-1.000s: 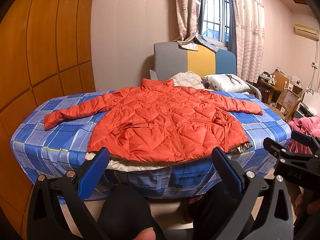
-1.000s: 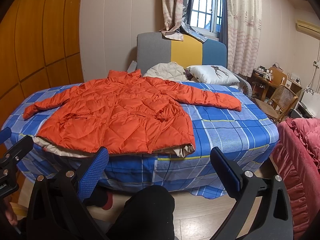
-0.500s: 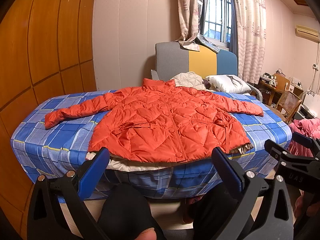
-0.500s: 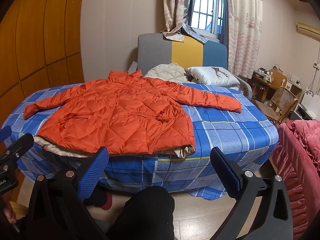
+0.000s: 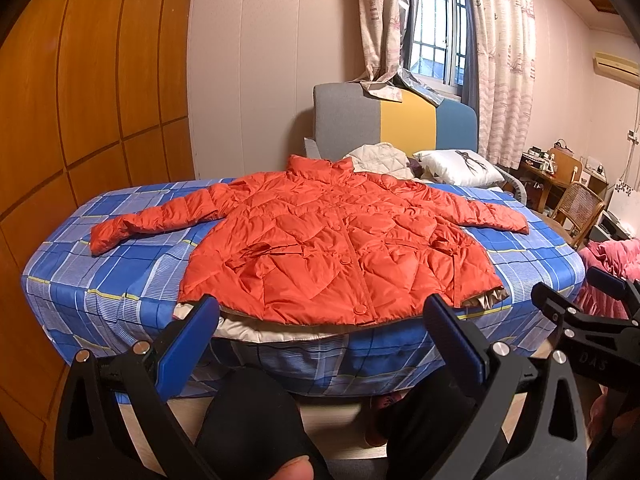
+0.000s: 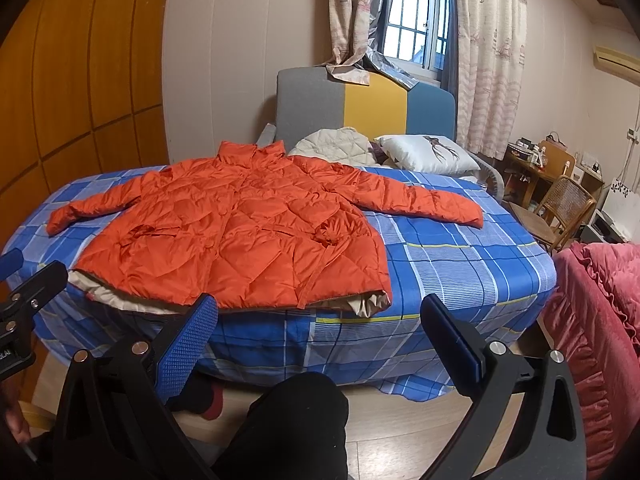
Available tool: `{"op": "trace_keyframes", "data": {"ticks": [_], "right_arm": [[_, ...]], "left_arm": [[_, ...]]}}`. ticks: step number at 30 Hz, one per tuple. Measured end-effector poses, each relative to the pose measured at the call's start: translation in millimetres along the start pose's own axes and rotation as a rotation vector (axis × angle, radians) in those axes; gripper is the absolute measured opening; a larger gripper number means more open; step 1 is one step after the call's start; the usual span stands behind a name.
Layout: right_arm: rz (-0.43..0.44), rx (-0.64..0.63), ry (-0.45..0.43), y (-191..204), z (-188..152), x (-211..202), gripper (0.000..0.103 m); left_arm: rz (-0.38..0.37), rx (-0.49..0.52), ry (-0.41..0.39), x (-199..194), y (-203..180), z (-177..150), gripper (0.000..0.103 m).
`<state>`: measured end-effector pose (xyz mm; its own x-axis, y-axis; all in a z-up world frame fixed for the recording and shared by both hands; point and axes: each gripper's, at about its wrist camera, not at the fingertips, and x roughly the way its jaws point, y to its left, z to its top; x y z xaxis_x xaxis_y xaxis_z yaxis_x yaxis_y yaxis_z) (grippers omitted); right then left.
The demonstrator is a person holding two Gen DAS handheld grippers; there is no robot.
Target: Fold large clothes
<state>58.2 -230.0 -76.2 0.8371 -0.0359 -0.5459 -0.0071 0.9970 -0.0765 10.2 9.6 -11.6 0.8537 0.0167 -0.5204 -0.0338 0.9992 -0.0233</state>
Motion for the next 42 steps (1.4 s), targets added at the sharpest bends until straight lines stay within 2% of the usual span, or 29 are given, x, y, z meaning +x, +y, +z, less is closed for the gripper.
{"op": "trace_keyframes", "data": {"ticks": [15, 21, 24, 26, 29, 34, 37, 42], "right_arm": [[-0.008, -0.012, 0.005, 5, 0, 2, 0.1], [0.018, 0.021, 0.045, -4, -7, 16, 0.1], [0.045, 0.069, 0.067, -15, -11, 26, 0.1], [0.056, 0.097, 0.084, -22, -14, 34, 0.1], [0.122, 0.165, 0.129, -36, -18, 47, 0.1], [0.235, 0.351, 0.207, -65, -19, 78, 0.1], [0.249, 0.42, 0.227, -77, -10, 100, 0.1], [0.28, 0.564, 0.242, -106, 19, 156, 0.1]], "left_arm": [[-0.003, -0.002, 0.008, 2, 2, -1, 0.101], [-0.029, -0.002, 0.026, 12, 8, -3, 0.101], [-0.061, -0.028, 0.04, 21, 19, -4, 0.101], [-0.076, -0.056, 0.074, 32, 27, -4, 0.101], [-0.093, -0.093, 0.135, 52, 39, -6, 0.101], [-0.038, -0.104, 0.144, 73, 57, -7, 0.101], [-0.018, -0.136, 0.158, 87, 73, -2, 0.101], [0.013, -0.111, 0.18, 116, 85, 20, 0.101]]}}
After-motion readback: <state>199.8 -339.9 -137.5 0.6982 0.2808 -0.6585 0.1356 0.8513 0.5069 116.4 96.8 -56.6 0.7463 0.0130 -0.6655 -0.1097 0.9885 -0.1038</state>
